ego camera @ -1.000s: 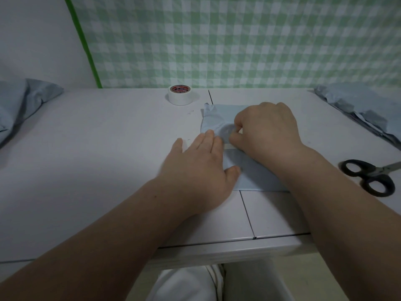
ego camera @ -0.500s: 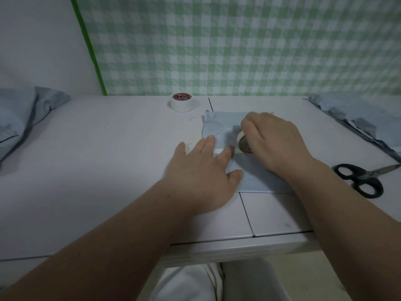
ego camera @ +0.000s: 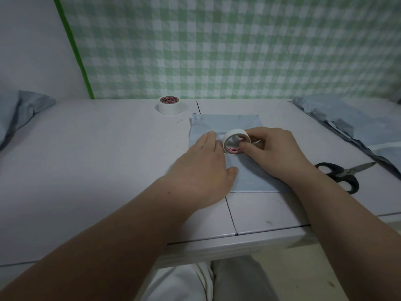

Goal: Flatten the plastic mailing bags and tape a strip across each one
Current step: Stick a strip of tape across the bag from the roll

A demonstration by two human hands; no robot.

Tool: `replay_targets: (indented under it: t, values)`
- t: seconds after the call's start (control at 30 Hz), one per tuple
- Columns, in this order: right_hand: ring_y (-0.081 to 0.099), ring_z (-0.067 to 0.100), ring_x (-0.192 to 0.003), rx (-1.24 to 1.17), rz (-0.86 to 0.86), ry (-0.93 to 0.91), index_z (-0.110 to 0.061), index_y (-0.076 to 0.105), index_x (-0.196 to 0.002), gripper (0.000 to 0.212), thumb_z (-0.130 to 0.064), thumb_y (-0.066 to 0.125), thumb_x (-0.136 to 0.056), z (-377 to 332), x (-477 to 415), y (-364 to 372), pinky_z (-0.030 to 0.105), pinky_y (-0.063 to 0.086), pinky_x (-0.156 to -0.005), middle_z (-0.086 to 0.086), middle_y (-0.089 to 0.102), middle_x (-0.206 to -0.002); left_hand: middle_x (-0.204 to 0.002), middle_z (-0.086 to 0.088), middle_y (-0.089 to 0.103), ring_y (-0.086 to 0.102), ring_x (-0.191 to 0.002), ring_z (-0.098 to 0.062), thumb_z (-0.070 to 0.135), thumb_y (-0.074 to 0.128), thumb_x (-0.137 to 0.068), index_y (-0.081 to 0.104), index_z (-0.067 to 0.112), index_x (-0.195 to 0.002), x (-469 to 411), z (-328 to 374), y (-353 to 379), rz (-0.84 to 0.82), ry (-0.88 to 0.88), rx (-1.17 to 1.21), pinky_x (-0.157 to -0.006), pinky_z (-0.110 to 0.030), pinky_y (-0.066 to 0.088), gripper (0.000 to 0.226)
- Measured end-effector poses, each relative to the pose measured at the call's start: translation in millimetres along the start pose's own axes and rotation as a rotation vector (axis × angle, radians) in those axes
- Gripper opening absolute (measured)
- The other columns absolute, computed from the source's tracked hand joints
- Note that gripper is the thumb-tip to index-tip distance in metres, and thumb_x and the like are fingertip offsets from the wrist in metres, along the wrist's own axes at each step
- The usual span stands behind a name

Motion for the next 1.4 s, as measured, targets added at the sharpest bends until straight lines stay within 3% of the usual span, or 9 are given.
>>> replay_targets:
  t: [0.1,0.33,0.5,0.6,0.67,0.83,1.03,1.4]
  values:
    - [0.057,-0.001,-0.071,0.001,0.003,-0.001,-0.021,0.074,-0.101,0.017,-0.020,0.064,-0.086,1,-1,0,0.001,0.036,-0.067,-0.016,0.063,-0.077,-0.160,-0.011,-0.003,-0.001,-0.146,-0.020,0.047,0.025,-0.099,0.004,0.005,-0.151,-2,-1,4,-0.042,0.044,-0.046,-0.118,-0.033,0.002,0.070]
    - [0.058,-0.014,-0.068,-0.092,0.026,-0.054,-0.025,0.073,-0.104,0.021,-0.015,0.063,-0.088,3,1,2,0.003,0.040,-0.069,-0.029,0.060,-0.076,-0.159,-0.012,-0.005,-0.006,-0.147,-0.020,0.053,0.021,-0.097,-0.001,0.007,-0.152,-4,-3,9,-0.082,0.042,-0.066,-0.120,-0.035,0.000,0.075]
    - [0.061,-0.001,-0.066,-0.117,0.080,-0.042,-0.029,0.071,-0.108,0.026,-0.015,0.060,-0.089,5,0,4,0.022,0.049,-0.074,-0.024,0.065,-0.085,-0.159,-0.013,-0.004,-0.005,-0.147,-0.021,0.054,0.020,-0.097,0.000,0.007,-0.151,-4,-3,10,-0.076,0.043,-0.068,-0.120,-0.036,0.001,0.075]
    - [0.063,0.013,-0.079,-0.114,0.107,-0.019,-0.027,0.068,-0.116,0.030,-0.015,0.057,-0.090,6,0,5,0.040,0.053,-0.083,-0.013,0.068,-0.100,-0.159,-0.013,-0.004,-0.004,-0.147,-0.021,0.054,0.020,-0.097,0.001,0.005,-0.151,-5,-3,11,-0.070,0.046,-0.078,-0.119,-0.036,0.002,0.075]
    - [0.065,0.021,-0.087,-0.106,0.126,-0.010,-0.025,0.066,-0.120,0.033,-0.014,0.056,-0.091,8,-1,5,0.044,0.052,-0.085,-0.006,0.067,-0.107,-0.159,-0.012,-0.004,-0.005,-0.147,-0.020,0.054,0.020,-0.097,0.002,0.006,-0.151,-4,-3,11,-0.074,0.045,-0.073,-0.119,-0.035,0.002,0.075]
    - [0.064,0.029,-0.090,-0.097,0.140,0.008,-0.026,0.061,-0.126,0.037,-0.014,0.053,-0.092,11,-1,4,0.047,0.051,-0.086,0.001,0.065,-0.108,-0.159,-0.012,-0.006,-0.006,-0.147,-0.020,0.055,0.019,-0.097,0.000,0.006,-0.151,-4,-4,10,-0.085,0.042,-0.068,-0.120,-0.036,0.001,0.075]
    - [0.063,0.028,-0.087,-0.109,0.165,0.010,-0.028,0.061,-0.125,0.036,-0.014,0.051,-0.094,13,-1,3,0.047,0.051,-0.085,-0.006,0.057,-0.095,-0.159,-0.013,-0.004,-0.004,-0.147,-0.022,0.055,0.020,-0.096,0.004,0.006,-0.150,-4,-5,11,-0.067,0.047,-0.063,-0.119,-0.037,0.004,0.075]
    - [0.062,0.028,-0.079,-0.009,0.159,-0.070,-0.025,0.066,-0.117,0.032,-0.010,0.051,-0.093,16,-1,-1,0.048,0.053,-0.077,0.001,0.057,-0.090,-0.159,-0.012,-0.004,-0.004,-0.147,-0.021,0.054,0.020,-0.097,0.006,0.007,-0.150,-4,-4,11,-0.056,0.056,-0.051,-0.119,-0.036,0.003,0.073]
Point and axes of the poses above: each hand's wrist, its own x-axis away from the middle knuckle, its own y-axis out of the palm, z = x × y, the point moved 1 cm from there along -x, towards the middle knuckle
